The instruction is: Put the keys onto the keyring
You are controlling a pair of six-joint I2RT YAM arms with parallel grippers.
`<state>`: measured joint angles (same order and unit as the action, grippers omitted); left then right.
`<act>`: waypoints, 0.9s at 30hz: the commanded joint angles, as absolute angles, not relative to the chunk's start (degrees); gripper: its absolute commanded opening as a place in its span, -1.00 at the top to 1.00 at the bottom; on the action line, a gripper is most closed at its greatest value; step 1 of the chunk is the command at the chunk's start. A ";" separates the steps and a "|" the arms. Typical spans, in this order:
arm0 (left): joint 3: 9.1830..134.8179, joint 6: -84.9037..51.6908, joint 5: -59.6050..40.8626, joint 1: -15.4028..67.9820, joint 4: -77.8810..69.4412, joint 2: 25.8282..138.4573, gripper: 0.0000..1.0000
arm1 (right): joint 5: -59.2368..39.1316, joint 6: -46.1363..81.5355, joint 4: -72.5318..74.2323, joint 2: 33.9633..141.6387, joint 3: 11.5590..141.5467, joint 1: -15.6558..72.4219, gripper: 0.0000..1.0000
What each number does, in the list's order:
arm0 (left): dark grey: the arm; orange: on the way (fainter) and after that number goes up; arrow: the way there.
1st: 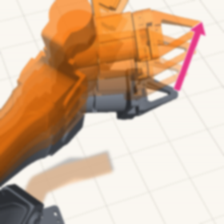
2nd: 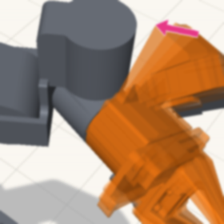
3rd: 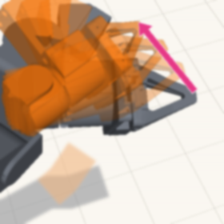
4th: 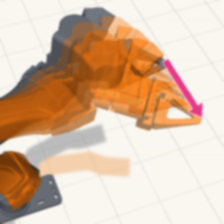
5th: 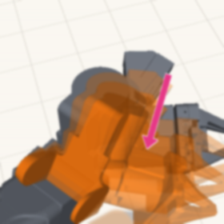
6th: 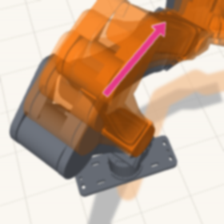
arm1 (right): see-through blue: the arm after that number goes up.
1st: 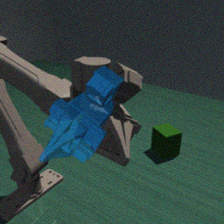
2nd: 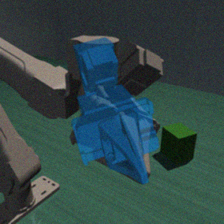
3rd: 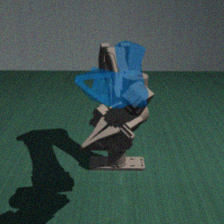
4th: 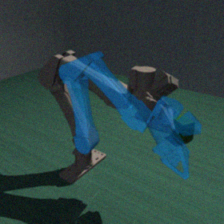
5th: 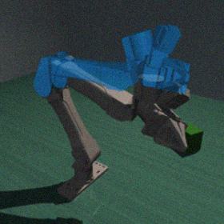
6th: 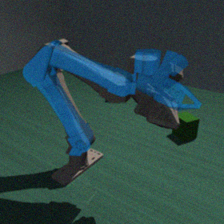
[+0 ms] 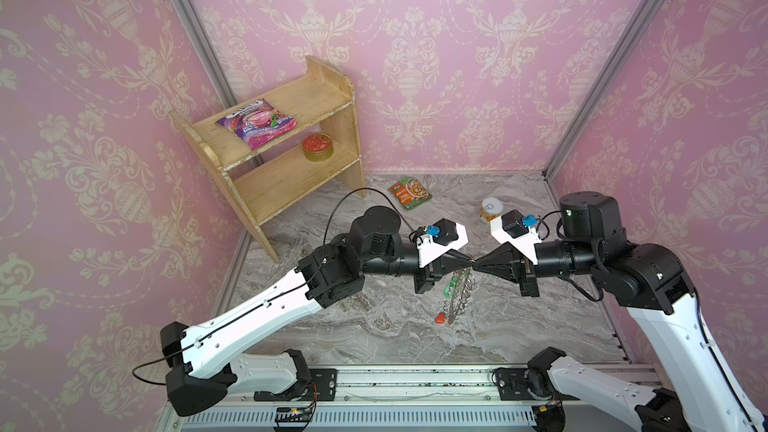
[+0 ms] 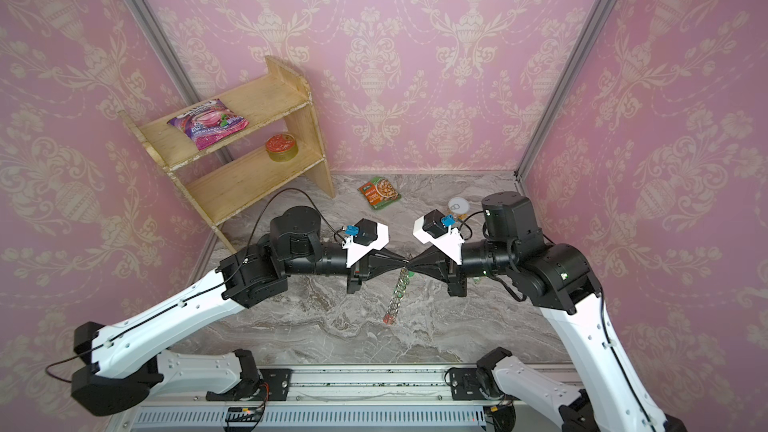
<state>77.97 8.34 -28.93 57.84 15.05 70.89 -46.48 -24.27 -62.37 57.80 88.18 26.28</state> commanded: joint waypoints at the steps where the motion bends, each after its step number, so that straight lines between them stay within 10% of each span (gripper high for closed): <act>1: 79.72 8.90 -30.17 57.65 15.41 70.67 0.75 | -47.51 -25.46 -61.51 57.83 89.87 26.72 1.00; 27: 79.70 7.65 -31.73 57.65 15.15 69.88 0.98 | -46.27 -25.49 -61.55 57.81 90.09 26.73 1.00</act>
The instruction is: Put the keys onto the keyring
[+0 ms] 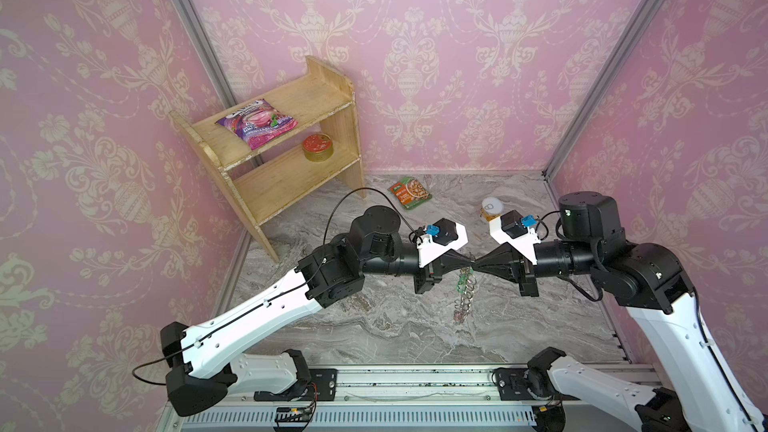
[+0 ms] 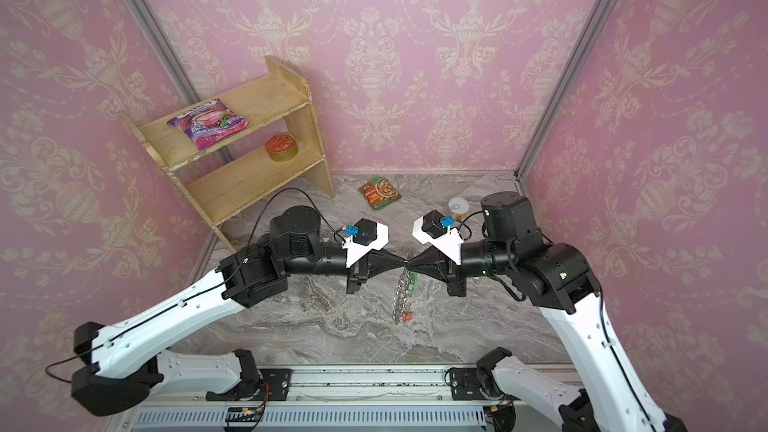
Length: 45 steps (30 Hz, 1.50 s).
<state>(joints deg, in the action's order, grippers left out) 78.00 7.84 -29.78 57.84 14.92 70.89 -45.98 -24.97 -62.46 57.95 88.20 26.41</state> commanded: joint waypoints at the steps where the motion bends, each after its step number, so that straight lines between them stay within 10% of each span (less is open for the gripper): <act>1: 79.67 7.63 -31.69 57.65 15.05 69.87 1.00 | -46.18 -25.49 -61.59 57.88 90.09 26.80 1.00; 11: 79.43 7.38 -29.90 57.65 15.25 68.86 1.00 | -43.98 -25.42 -61.58 57.10 89.84 26.76 0.96; 14: 78.44 7.57 -27.87 57.62 14.39 67.80 1.00 | -40.17 -24.26 -60.43 55.47 88.93 26.68 0.15; 26: 70.75 6.55 -27.85 57.65 3.08 62.81 1.00 | -31.69 -15.32 -49.37 47.92 79.78 25.42 -0.99; 38: 63.75 5.52 -20.26 57.63 1.60 57.81 1.00 | -14.95 1.92 -43.53 48.63 72.55 24.62 -0.99; 45: 62.82 3.72 -15.67 57.64 7.84 55.59 1.00 | -21.37 7.03 -39.63 48.58 69.79 23.89 -0.90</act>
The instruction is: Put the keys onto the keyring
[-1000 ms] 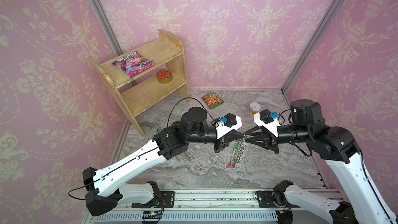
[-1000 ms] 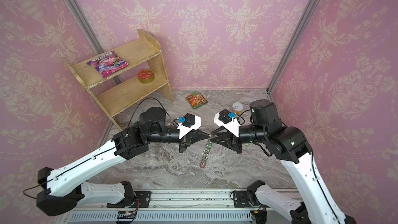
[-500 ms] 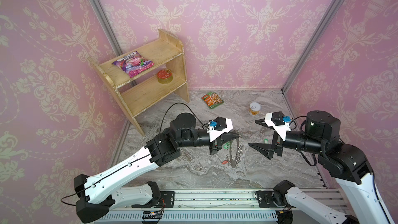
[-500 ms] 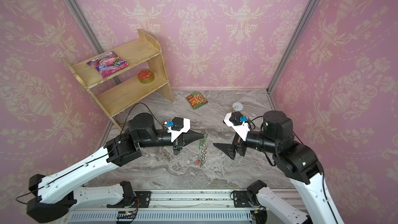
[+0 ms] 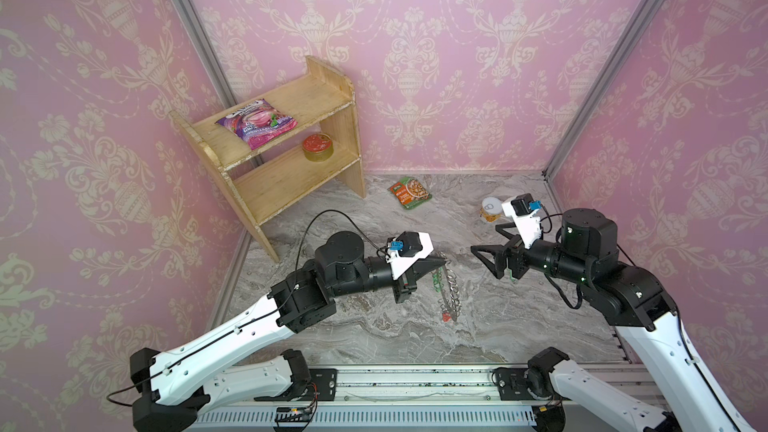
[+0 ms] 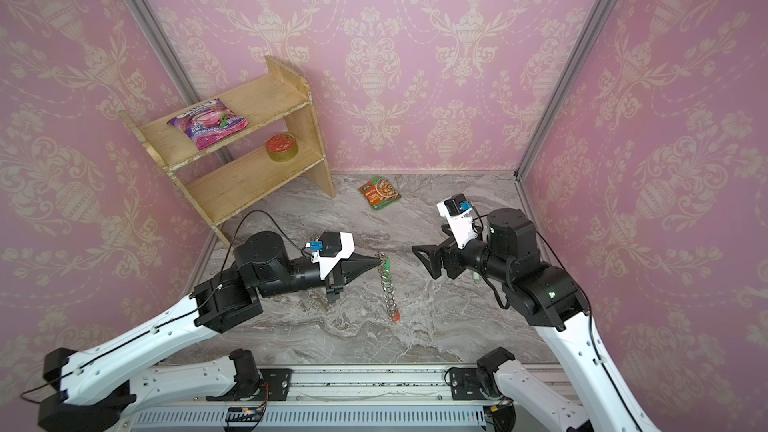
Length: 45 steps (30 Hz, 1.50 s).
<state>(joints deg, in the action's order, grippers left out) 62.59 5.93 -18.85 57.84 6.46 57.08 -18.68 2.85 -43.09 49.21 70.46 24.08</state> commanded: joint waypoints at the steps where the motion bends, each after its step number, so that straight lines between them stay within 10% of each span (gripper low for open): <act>1: 63.05 3.29 -16.12 57.65 8.40 55.47 1.00 | -24.33 6.80 -38.46 48.08 69.50 23.83 -0.88; 9: 66.87 5.02 -23.06 57.66 13.92 55.88 1.00 | -49.61 -2.03 -38.48 49.10 73.84 24.67 -0.56; 45: 70.64 8.42 -26.94 57.65 15.74 57.15 1.00 | -43.93 -11.16 -42.77 57.61 79.72 39.99 0.71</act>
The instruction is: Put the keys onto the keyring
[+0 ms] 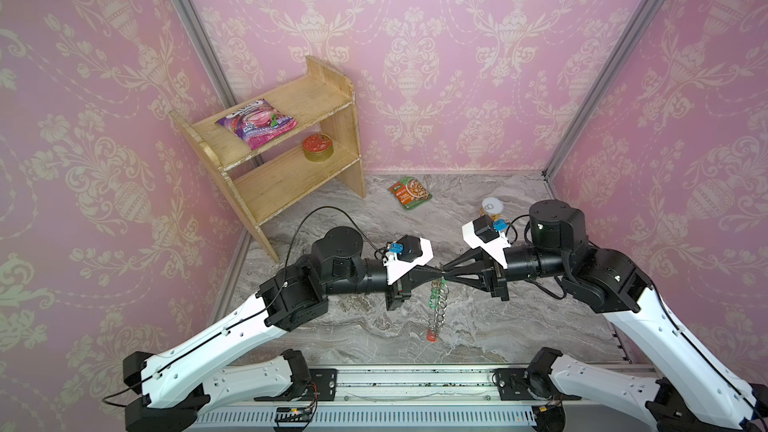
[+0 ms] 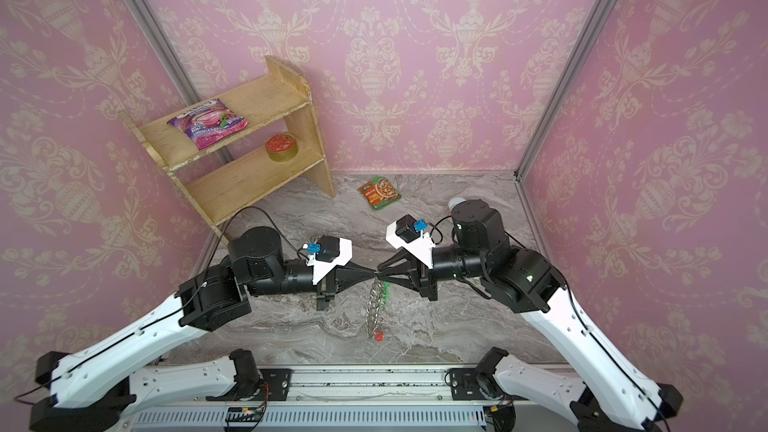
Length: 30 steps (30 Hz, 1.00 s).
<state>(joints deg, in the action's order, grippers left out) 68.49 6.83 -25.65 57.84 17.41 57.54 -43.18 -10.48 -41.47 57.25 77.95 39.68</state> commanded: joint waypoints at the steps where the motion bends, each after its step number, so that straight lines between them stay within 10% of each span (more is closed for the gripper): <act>1: 70.66 8.37 -26.83 57.64 15.82 57.13 1.00 | -43.99 -11.25 -42.88 57.72 79.80 40.07 0.73; 8: 70.80 8.30 -26.97 57.64 15.91 57.21 1.00 | -44.61 -11.23 -43.20 58.27 80.42 39.99 1.00; 30: 68.29 4.96 -26.80 57.66 14.50 54.44 0.66 | -41.31 -7.14 -37.20 54.47 79.28 40.01 1.00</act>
<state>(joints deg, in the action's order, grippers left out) 68.51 6.31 -25.28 57.58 15.25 54.92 -41.52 -8.75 -40.25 55.61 78.81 40.01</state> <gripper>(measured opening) 0.169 0.040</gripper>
